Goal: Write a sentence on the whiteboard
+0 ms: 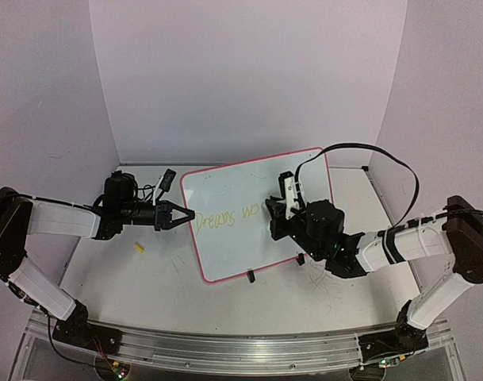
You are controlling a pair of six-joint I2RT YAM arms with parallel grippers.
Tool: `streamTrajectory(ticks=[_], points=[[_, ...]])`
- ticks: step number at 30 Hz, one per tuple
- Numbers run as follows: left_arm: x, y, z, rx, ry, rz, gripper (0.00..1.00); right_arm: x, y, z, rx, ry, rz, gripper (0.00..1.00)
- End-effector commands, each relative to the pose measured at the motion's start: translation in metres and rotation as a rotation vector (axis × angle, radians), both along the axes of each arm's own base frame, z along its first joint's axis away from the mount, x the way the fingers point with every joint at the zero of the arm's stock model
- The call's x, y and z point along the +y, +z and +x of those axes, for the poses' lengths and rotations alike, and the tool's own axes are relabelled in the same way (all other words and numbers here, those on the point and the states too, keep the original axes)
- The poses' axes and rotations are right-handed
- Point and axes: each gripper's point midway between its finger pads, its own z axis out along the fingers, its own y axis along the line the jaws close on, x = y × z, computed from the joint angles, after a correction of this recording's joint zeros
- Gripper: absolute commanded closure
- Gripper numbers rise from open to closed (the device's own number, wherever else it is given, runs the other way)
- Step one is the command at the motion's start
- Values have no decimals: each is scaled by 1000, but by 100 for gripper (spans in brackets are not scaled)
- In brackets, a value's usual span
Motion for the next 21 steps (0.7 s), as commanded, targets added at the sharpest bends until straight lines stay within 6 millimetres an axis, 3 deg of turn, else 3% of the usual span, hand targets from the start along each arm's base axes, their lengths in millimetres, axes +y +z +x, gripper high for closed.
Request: streamTrajectory(ticks=[1,21], points=[[-6,7,-1,-87,-15,14,100,12,20,4,-41,23,47,100],[-6,7,-1,-86,-16,15,100,9,14,14,-36,-43,31,100]])
